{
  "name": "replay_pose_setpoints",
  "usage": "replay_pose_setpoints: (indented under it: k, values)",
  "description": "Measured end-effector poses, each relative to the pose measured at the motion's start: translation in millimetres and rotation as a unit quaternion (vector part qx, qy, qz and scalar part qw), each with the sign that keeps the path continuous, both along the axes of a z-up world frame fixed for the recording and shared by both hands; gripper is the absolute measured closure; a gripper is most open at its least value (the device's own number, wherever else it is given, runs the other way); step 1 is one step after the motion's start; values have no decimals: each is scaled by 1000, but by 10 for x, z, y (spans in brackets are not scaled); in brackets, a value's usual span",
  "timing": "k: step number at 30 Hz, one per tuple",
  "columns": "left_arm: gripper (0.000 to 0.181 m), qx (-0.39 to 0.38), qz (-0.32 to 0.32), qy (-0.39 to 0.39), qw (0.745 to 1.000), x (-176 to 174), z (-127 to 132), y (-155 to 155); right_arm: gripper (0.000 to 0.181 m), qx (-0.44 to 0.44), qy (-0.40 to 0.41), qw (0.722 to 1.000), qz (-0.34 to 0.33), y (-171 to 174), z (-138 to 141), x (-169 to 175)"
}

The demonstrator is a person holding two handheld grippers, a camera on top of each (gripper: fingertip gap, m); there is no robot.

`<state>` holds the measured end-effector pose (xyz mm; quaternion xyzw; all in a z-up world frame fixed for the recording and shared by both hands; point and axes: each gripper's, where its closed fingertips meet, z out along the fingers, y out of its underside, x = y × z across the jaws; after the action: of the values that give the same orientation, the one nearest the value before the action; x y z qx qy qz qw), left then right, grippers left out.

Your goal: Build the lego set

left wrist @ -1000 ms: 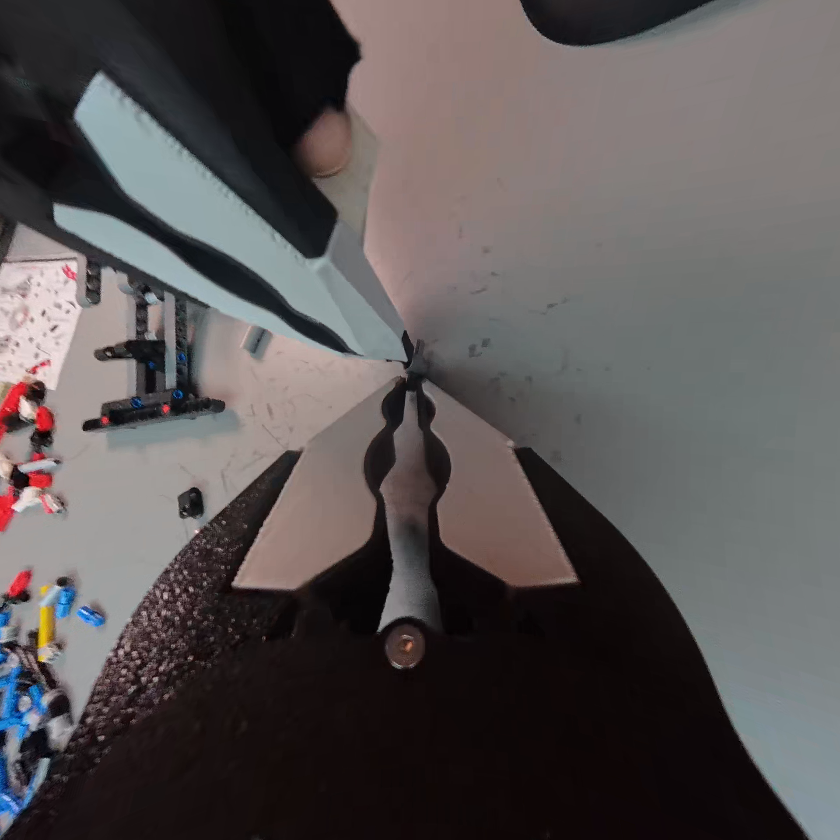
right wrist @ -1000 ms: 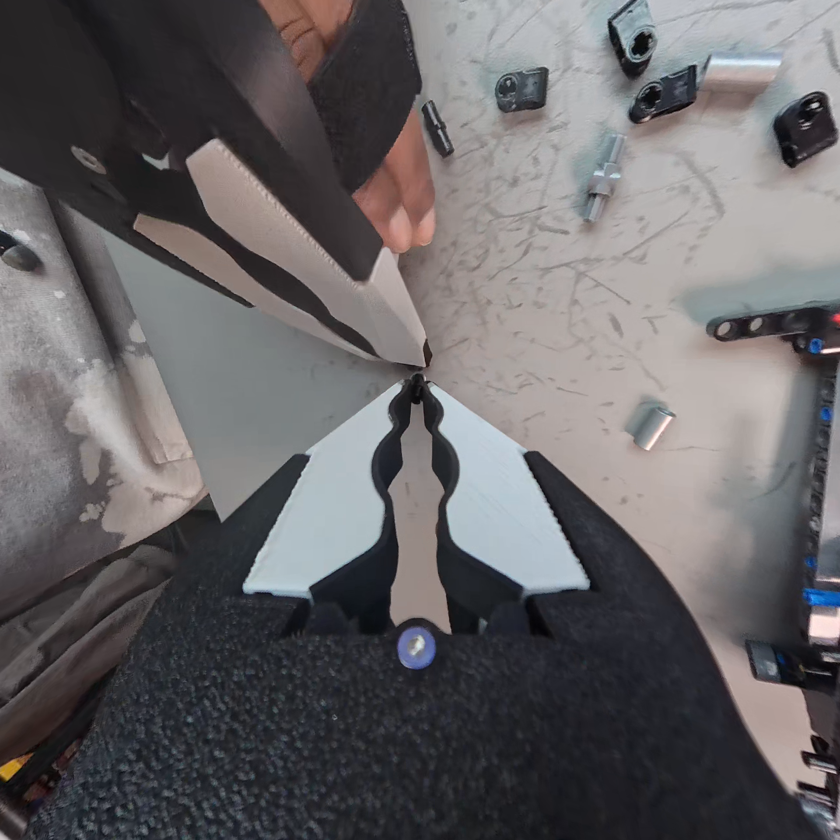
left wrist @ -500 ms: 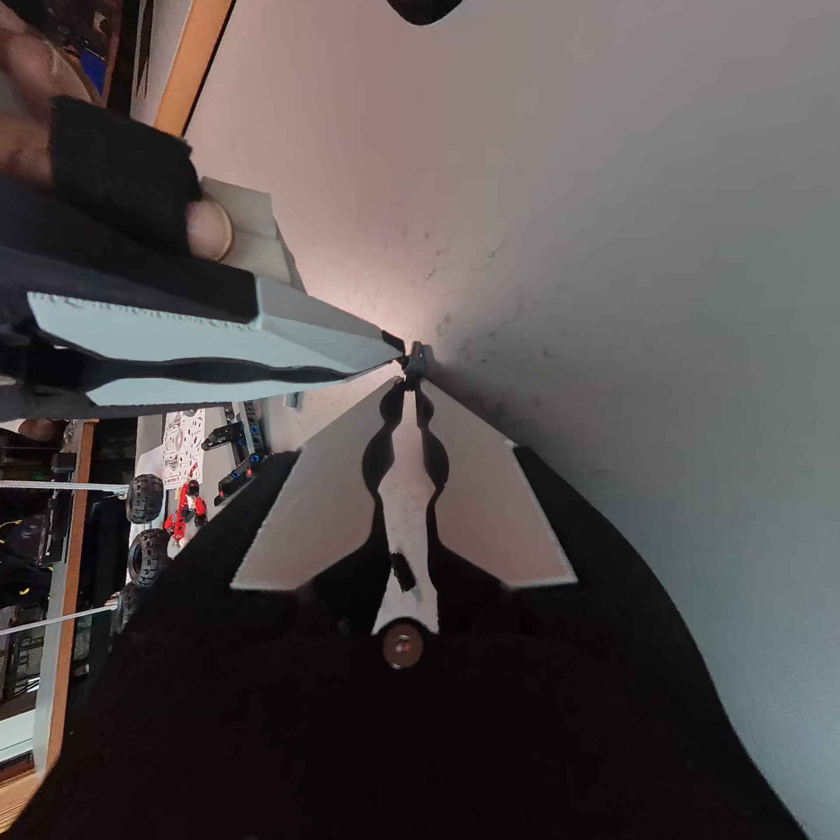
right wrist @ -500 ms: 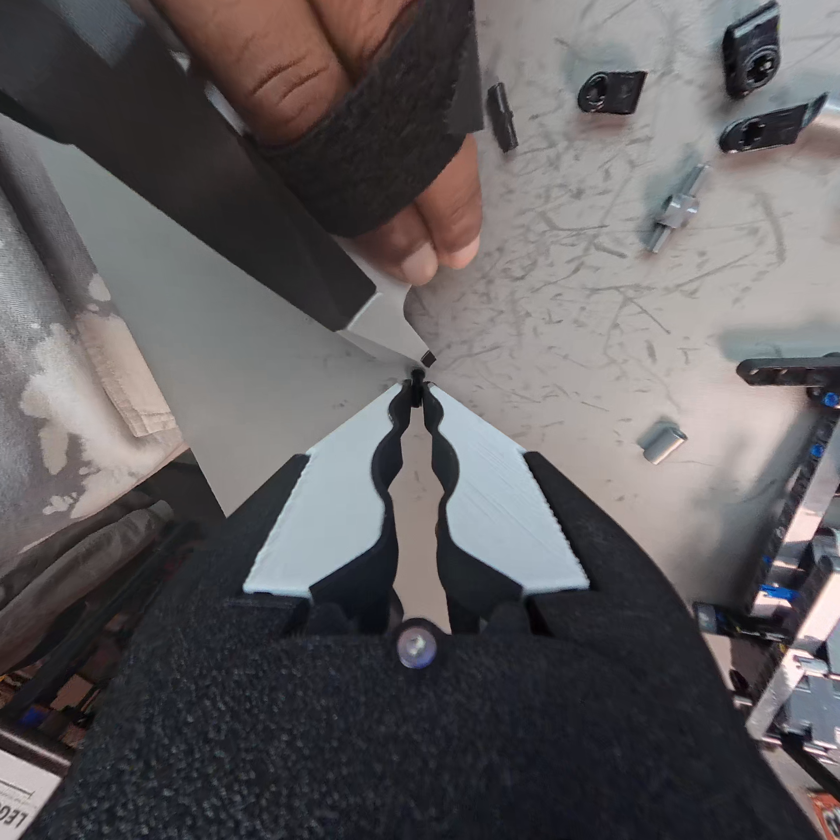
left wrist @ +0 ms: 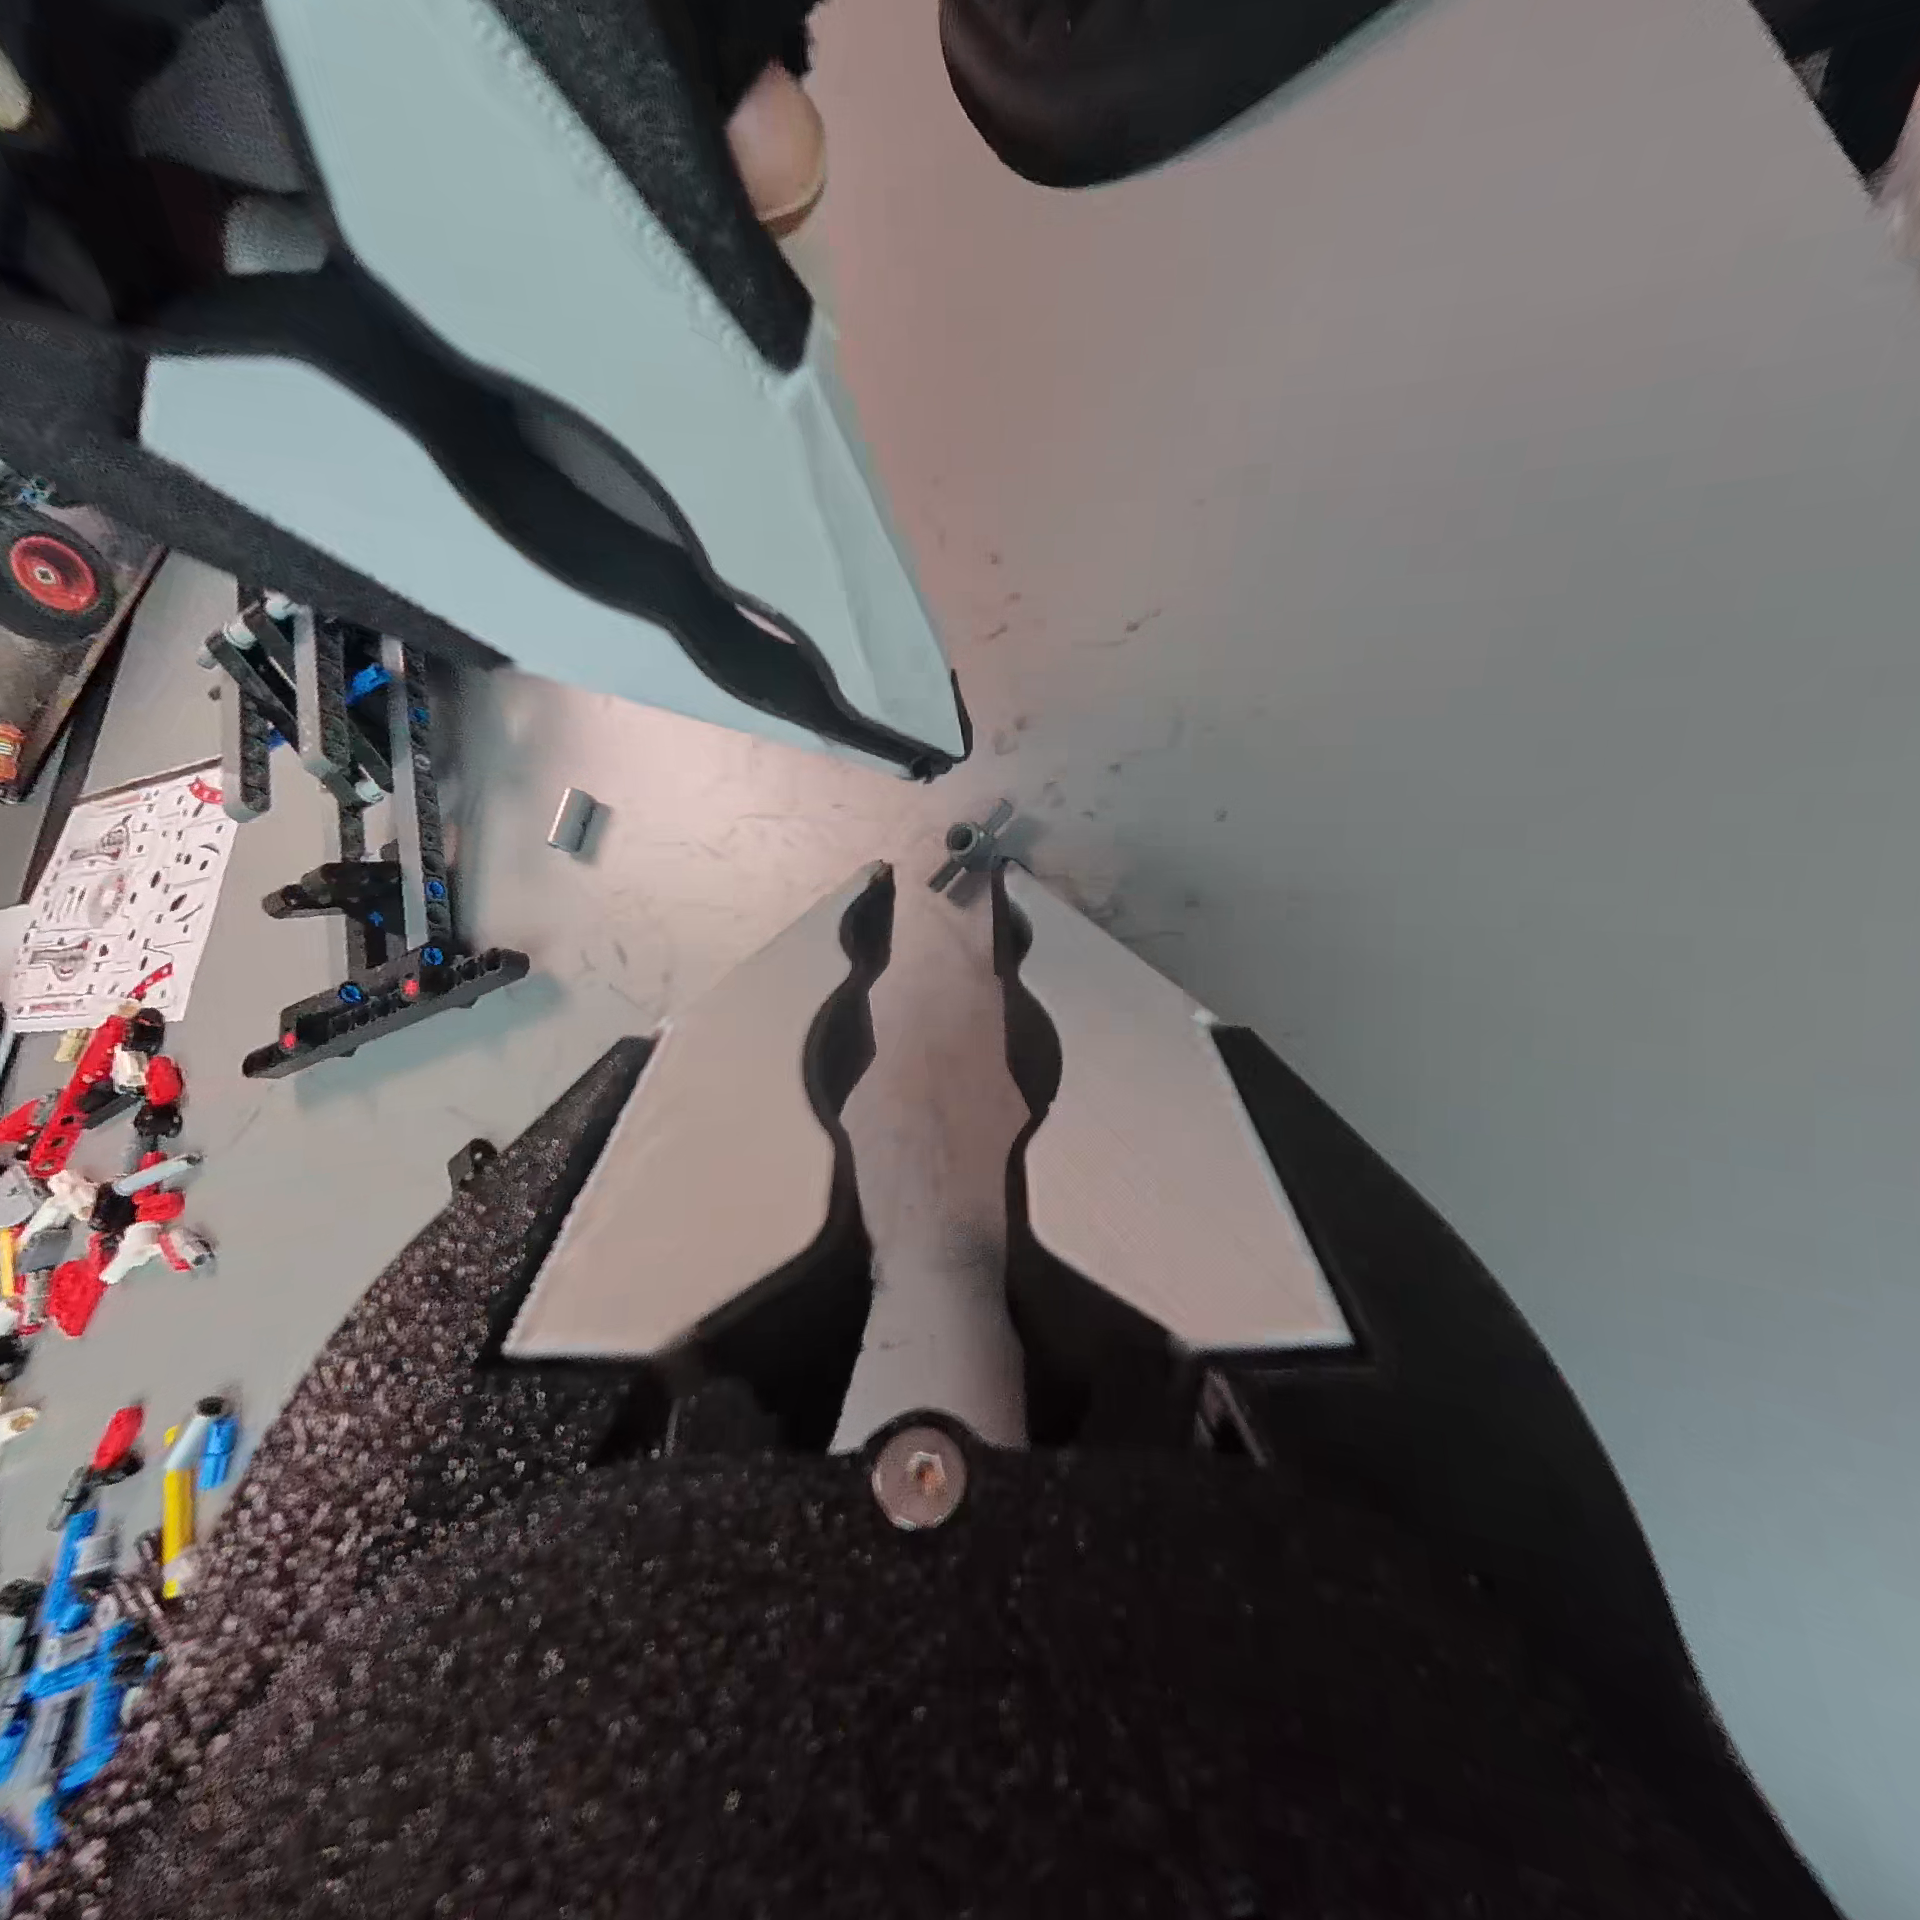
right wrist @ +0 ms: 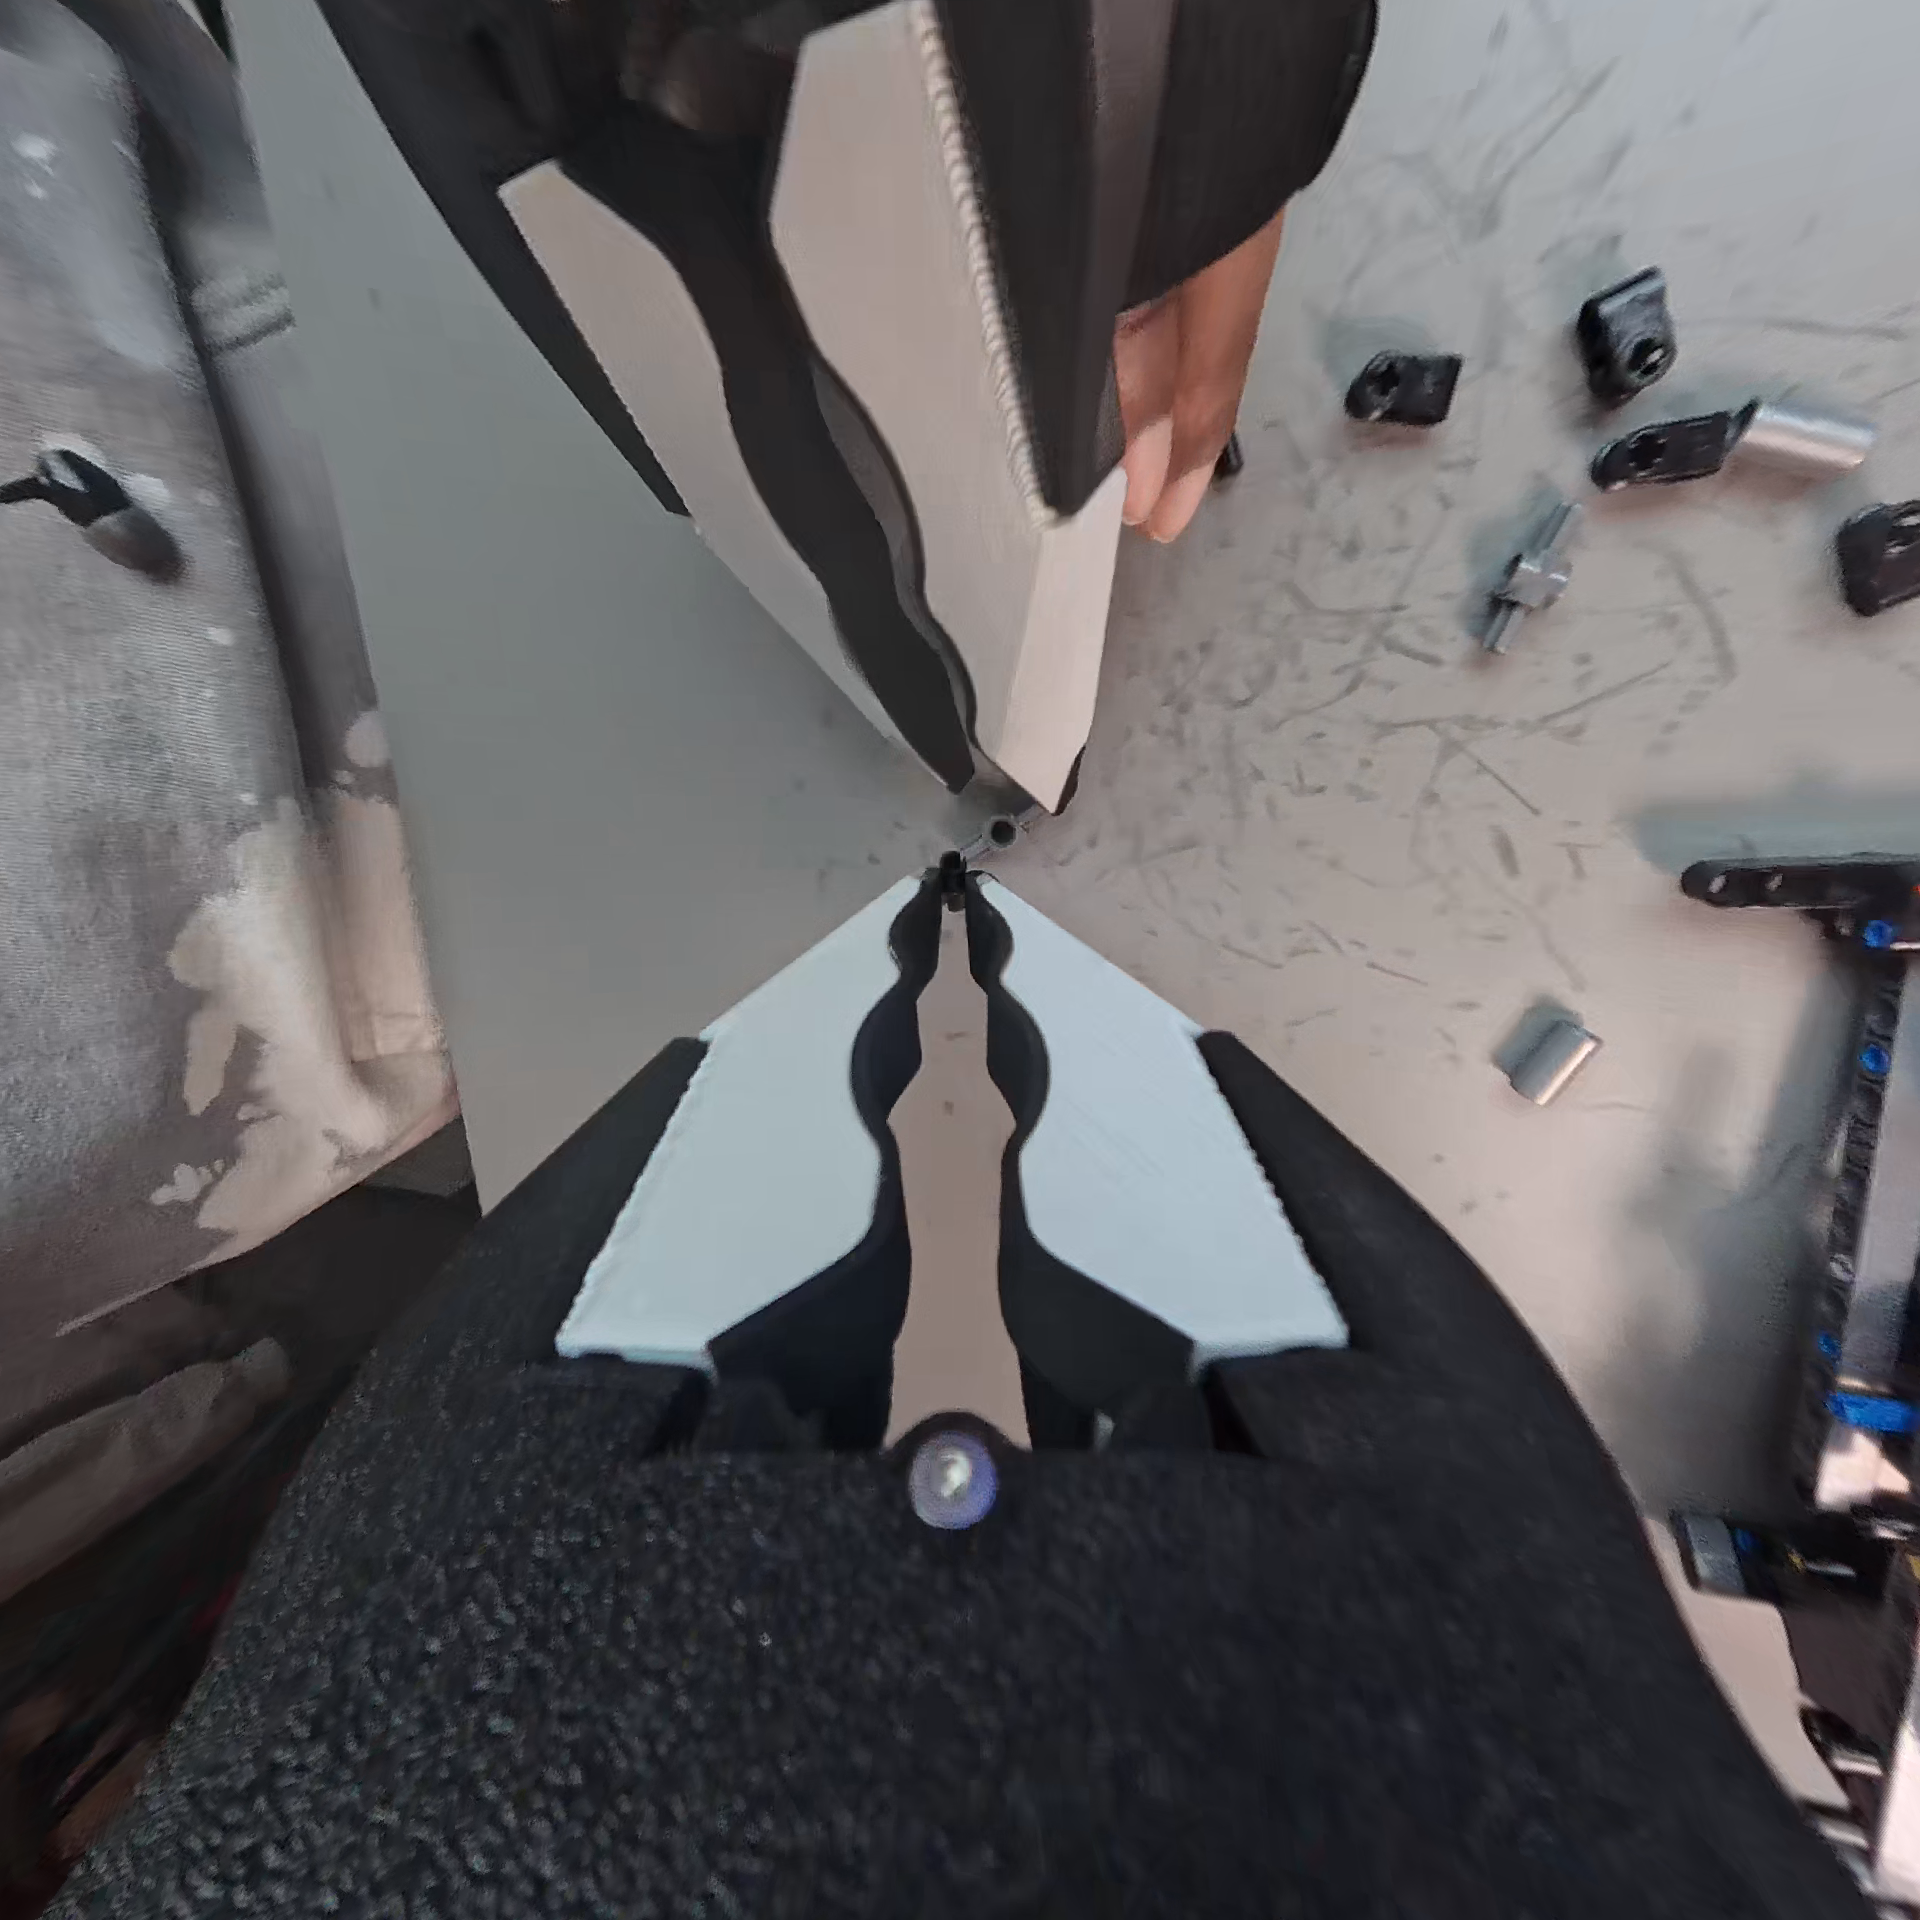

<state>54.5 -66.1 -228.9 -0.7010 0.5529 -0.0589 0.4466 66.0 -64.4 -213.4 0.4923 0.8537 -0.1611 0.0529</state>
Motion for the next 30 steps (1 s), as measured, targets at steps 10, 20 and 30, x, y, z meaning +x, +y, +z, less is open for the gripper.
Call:
replay_pose_setpoints:
  k: [10, 20, 30]
  values:
    - [159, -29, 58, -246, 967, 27, 746, 55, 177, -264, 388, 860, -202, 25, 865, -317]
    - [175, -29, 79, -254, 964, 22, 765, 92, 178, -291, 434, 818, -240, 47, 774, -245]
    - [175, -52, 82, -235, 967, 2, 676, 90, 178, -248, 432, 839, -218, 39, 648, -260]
